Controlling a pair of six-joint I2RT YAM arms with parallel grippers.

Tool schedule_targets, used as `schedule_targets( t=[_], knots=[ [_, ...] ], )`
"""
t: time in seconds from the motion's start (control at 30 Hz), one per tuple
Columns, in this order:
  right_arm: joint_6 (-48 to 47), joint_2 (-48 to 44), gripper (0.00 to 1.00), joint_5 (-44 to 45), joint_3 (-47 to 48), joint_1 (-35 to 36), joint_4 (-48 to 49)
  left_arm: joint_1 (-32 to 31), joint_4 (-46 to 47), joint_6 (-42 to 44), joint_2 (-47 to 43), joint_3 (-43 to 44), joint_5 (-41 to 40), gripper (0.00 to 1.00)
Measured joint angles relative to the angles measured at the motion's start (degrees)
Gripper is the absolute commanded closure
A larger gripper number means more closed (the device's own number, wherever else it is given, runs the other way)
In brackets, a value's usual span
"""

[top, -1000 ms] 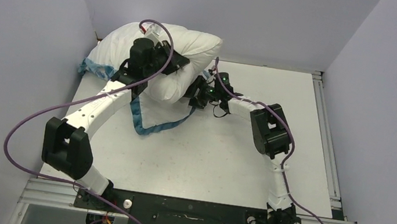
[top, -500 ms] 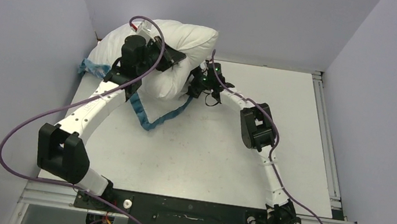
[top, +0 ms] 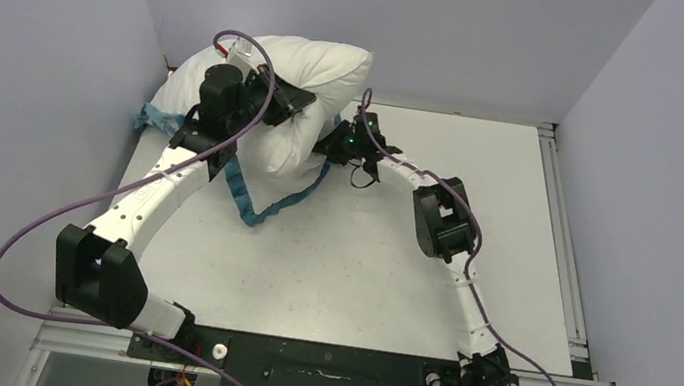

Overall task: Put the pillow into the pillowcase
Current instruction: Stuff the pillow into the pillowcase.

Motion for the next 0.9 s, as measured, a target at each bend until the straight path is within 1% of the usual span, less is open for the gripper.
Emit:
schedule_targets(
  t=[0.1,0.13,0.17,0.2,0.23,0.37,0.5,0.57,0.67,0.7,0.73,0.77,0.83,0.87,0.9],
  knots=[
    [1.0,-5.5,0.95,-3.6,-12.0,-1.4,9.7,0.2,0.4,-0.6,-0.4,-1.5,1.0,1.00],
    [2.6,-7.6,0.95,-5.8,-16.6,-2.4,14.5,0.3,0.6,-0.8,-0.6,-2.0,1.3,1.00],
    [4.0,-8.5,0.95,-7.5,-18.8,-3.3,17.6,0.5,0.9,-0.9,-0.8,-2.4,1.5,1.00],
    [6.8,-9.2,0.95,-10.3,-21.0,-4.4,23.6,0.7,1.4,-0.9,-1.0,-2.9,1.8,1.00],
    [8.7,-9.4,0.95,-11.8,-21.7,-5.8,27.1,0.9,1.7,-1.0,-1.3,-3.3,2.0,1.00],
    [20.5,-9.4,0.95,-18.6,-24.0,-10.0,46.6,1.8,2.1,-0.7,-1.9,-3.7,2.4,1.00],
    [30.3,-9.5,0.95,-22.3,-26.5,-11.1,63.1,2.2,2.1,0.7,-2.0,-3.7,2.4,1.00],
    [34.1,-9.5,0.95,-23.7,-27.5,-10.6,68.4,2.2,1.8,1.9,-2.0,-3.7,2.4,1.00],
    [38.1,-9.5,0.95,-25.4,-27.4,-10.2,73.3,2.2,1.2,3.8,-1.8,-3.7,2.6,1.00],
    [38.7,-9.5,0.93,-25.9,-27.3,-9.9,74.2,2.2,1.2,4.4,-1.7,-3.7,2.7,1.00],
    [38.9,-9.6,0.84,-26.2,-27.2,-9.8,74.3,2.2,1.1,4.9,-1.5,-3.7,2.8,1.00],
    [38.1,-9.7,0.73,-26.4,-27.3,-9.6,73.8,2.2,1.1,5.2,-1.4,-3.7,2.9,1.00],
    [35.1,-10.7,0.59,-26.3,-29.0,-9.4,69.2,2.2,1.0,5.6,-1.3,-3.9,3.1,1.00],
    [33.1,-11.5,0.55,-26.2,-30.2,-9.4,66.3,2.2,0.9,5.7,-1.3,-3.9,3.1,1.00],
    [30.9,-12.2,0.53,-25.9,-31.1,-9.4,62.6,2.2,0.8,5.9,-1.3,-3.9,3.2,1.00]
  ],
)
